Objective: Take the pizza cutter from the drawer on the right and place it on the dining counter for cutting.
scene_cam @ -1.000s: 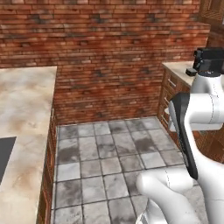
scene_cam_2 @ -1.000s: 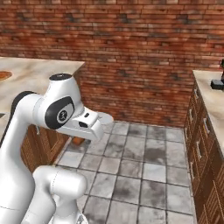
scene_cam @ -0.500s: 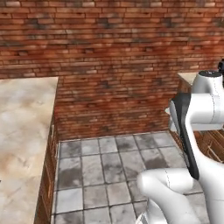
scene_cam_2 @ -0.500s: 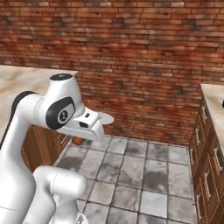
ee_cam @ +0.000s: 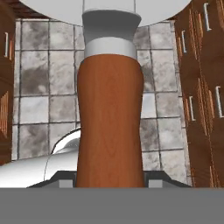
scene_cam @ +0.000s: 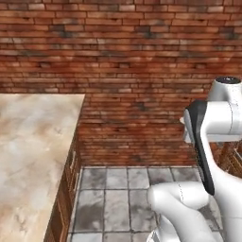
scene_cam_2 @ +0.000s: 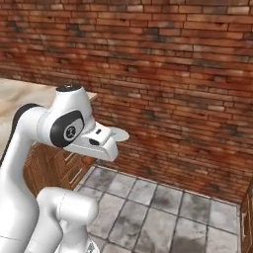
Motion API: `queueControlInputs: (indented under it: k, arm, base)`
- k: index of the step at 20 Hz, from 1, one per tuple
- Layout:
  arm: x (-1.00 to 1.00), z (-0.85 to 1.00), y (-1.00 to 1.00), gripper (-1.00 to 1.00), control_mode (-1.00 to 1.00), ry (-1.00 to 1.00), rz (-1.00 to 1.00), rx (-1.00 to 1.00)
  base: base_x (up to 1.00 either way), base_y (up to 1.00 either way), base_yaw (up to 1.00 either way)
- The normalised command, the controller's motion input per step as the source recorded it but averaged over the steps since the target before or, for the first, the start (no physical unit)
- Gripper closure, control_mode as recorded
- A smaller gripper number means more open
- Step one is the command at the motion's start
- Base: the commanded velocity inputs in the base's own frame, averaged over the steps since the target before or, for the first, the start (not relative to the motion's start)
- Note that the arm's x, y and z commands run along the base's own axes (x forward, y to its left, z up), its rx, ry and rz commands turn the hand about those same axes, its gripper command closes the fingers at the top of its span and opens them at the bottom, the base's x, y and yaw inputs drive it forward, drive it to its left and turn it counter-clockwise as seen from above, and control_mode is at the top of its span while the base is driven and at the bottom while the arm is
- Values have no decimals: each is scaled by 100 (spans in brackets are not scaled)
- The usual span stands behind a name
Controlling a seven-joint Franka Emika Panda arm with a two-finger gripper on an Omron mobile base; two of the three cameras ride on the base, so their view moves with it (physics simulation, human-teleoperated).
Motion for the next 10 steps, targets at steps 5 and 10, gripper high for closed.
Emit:
queueControlInputs:
  k: [5,10]
  arm:
    - [0,0,0,100,100,0,0,0]
    - [0,0,0,100,100,0,0,0]
  base:
    - [94,0,78]
    - [75,0,85]
